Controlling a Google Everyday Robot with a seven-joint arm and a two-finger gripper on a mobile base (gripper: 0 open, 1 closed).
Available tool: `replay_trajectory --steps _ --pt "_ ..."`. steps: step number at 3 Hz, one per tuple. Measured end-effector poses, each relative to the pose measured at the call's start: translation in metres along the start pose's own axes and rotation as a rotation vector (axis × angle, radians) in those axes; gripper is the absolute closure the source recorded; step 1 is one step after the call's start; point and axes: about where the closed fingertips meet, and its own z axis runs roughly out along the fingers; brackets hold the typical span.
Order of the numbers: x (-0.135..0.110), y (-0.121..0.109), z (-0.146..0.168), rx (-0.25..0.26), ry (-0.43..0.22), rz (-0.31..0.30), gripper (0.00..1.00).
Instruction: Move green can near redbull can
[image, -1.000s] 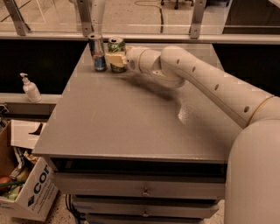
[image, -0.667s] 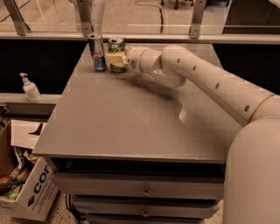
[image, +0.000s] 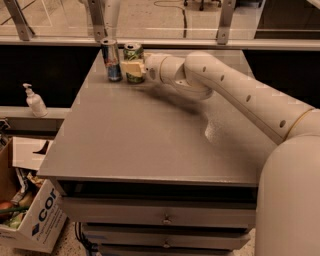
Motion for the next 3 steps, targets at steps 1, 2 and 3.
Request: replay_trajectory --steps 1,2,3 --pt "0.0 0.0 0.0 0.0 0.0 0.0 0.13" --pt "-0.0004 0.0012 -0.0041 -0.022 0.011 0.014 0.0" --pt "-0.0035 0.0022 -0.0091 -0.041 0.017 0.019 0.0"
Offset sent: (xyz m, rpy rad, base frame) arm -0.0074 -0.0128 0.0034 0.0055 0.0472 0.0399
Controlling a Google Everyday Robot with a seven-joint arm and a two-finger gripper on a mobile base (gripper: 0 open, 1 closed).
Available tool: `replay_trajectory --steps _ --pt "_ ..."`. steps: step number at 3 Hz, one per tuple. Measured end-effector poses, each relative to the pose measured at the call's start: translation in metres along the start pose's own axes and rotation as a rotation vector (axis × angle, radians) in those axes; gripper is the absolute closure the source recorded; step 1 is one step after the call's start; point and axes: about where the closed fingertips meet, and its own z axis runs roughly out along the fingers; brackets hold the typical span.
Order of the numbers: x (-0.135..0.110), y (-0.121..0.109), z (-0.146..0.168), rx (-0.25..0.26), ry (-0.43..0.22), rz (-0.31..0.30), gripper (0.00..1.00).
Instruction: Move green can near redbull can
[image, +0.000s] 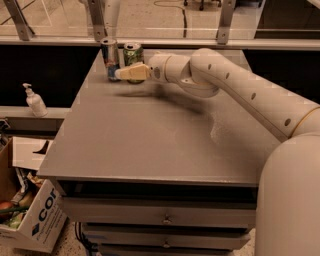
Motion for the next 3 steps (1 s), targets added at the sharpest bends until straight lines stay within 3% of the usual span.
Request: replay_trajectory --steps 1,3 --pt "-0.007 0.001 -0.012 -0.025 0.003 -0.024 0.0" --pt "-0.007 -0.007 -0.083 -0.068 -0.005 -0.092 0.0"
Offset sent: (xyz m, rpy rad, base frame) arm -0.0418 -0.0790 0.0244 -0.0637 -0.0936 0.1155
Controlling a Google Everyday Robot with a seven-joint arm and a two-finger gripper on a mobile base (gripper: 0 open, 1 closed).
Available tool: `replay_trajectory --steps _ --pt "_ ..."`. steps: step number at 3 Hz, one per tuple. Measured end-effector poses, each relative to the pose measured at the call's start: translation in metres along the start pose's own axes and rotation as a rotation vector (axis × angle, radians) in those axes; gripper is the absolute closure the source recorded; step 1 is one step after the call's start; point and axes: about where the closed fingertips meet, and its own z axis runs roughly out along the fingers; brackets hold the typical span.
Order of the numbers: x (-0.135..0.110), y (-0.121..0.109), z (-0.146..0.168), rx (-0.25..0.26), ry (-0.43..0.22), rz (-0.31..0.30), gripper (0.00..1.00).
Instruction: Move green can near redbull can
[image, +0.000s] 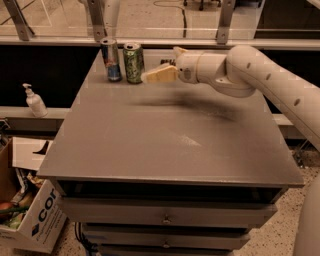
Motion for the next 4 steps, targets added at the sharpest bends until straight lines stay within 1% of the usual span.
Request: replay_trajectory --steps 1,2,3,4 --pt "-0.001 -0.002 -0.045 -0.011 -0.019 -0.011 0.0" --pt "-0.001 -0.002 -0.045 -0.012 -0.019 -0.011 0.0" --pt "0.004 -0.004 -0.055 0.026 -0.015 0.002 0.0" --pt "0.007 -0.004 -0.085 0.062 -0.007 0.007 0.0"
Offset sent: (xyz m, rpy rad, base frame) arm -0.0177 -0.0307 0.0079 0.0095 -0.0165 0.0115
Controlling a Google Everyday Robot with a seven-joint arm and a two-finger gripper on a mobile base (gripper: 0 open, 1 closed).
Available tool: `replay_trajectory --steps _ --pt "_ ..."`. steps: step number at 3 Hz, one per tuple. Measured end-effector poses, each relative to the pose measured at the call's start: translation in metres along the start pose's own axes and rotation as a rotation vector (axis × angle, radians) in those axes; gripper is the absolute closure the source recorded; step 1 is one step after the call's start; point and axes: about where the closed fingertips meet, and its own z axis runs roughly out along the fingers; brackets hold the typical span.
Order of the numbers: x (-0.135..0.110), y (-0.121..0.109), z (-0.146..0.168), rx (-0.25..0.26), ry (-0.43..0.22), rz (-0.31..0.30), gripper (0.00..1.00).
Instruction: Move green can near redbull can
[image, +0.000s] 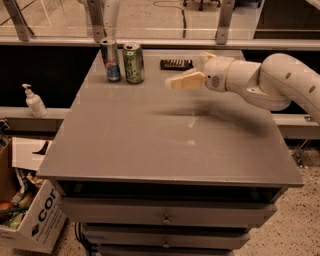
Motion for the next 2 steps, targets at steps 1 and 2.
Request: replay_trajectory --steps 1,2 --pt "0.0023 -0.0094 -0.0608 0.038 -0.04 0.008 0.0" --pt "0.0023 -0.0094 -0.0608 0.038 -0.04 0.008 0.0"
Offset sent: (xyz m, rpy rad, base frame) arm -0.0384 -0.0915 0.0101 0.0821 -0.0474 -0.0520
